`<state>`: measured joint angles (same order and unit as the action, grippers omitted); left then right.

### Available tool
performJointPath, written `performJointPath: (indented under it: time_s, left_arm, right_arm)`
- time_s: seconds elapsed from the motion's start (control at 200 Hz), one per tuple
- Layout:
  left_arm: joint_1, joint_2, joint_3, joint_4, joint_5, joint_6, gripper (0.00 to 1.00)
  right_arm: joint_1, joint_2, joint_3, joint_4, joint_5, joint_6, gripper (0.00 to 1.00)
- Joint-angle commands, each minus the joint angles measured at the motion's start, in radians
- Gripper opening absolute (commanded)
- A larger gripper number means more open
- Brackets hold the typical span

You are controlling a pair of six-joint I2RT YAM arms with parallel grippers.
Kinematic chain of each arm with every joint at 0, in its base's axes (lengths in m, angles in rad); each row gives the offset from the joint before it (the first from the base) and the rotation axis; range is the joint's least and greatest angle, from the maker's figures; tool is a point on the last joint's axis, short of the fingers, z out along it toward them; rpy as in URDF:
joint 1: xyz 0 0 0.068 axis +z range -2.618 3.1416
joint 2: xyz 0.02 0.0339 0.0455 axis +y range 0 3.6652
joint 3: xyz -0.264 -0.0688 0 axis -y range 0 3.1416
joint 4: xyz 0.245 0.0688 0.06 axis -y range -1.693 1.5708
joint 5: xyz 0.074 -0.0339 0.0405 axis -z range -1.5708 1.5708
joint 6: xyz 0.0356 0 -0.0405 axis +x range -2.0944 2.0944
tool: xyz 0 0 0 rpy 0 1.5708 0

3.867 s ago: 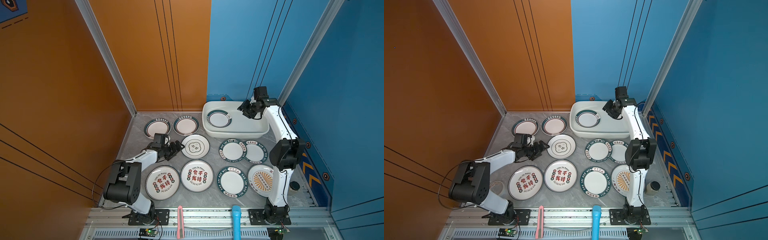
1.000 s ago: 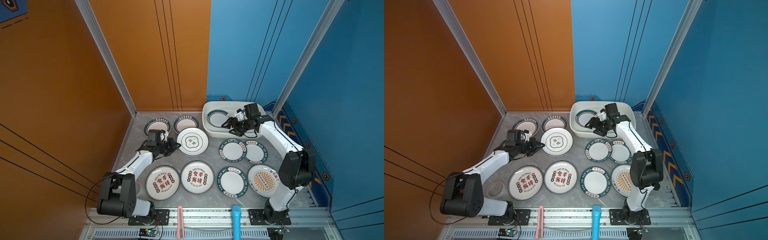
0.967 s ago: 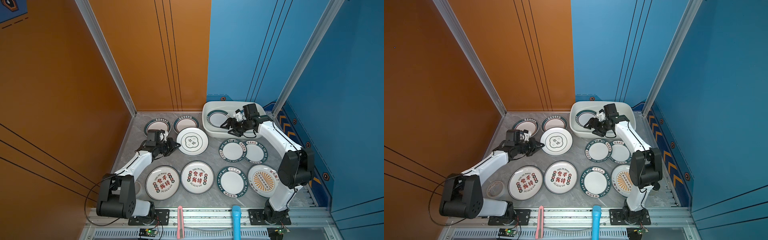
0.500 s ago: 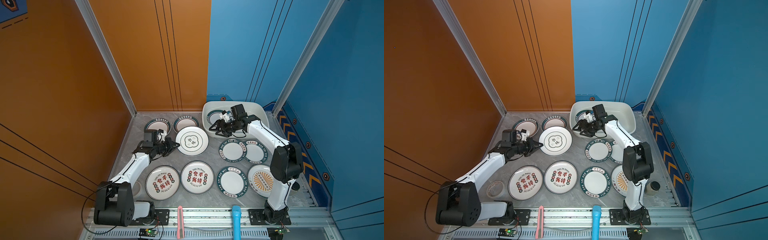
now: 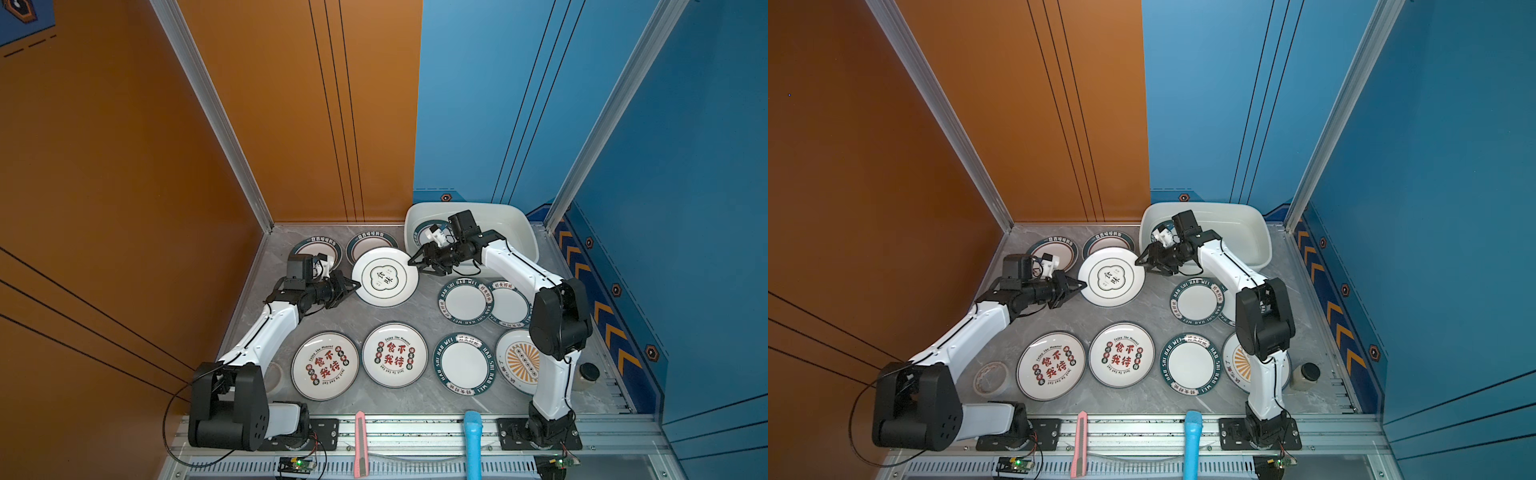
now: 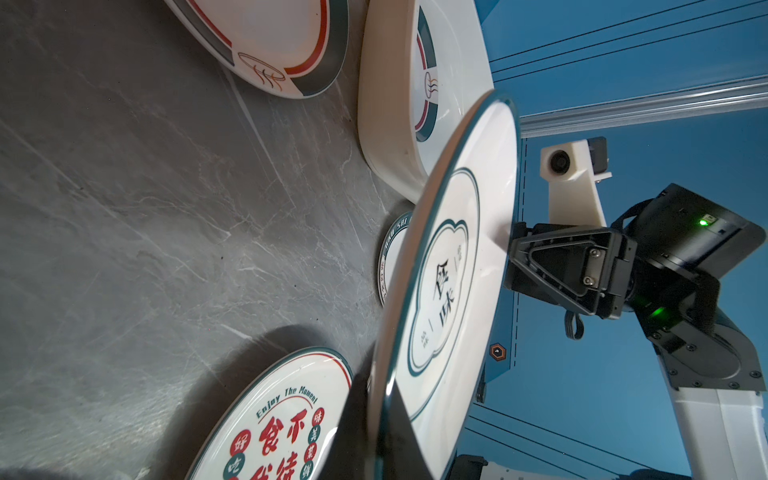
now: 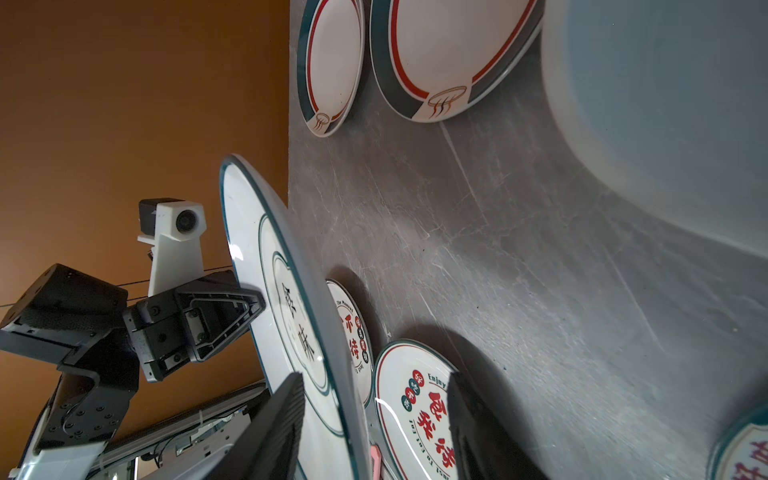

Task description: Place the plates into the plastic bin on the countertop

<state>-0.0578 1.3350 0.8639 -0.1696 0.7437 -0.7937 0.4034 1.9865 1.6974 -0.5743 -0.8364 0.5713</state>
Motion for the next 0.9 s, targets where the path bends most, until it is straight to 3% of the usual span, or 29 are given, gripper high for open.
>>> performJointPath:
  time_s: [0.0,0.28,0.896]
  left_arm:
    - [0.009,0.007,0.036,0.028,0.049,-0.002,0.0]
    - [0.009,0.064,0.071,0.049,0.048,-0.002,0.0]
    - [0.001,0.162,0.159,0.065,0.039,-0.006,0.01]
  right_arm:
    - [0.022,0.024,0.038,0.011,-0.022,-0.012,0.49]
    - [0.038,0.05,0.068,0.016,-0.035,-0.002,0.28]
    - [0.024,0.077,0.093,0.007,-0.015,0.019,0.0]
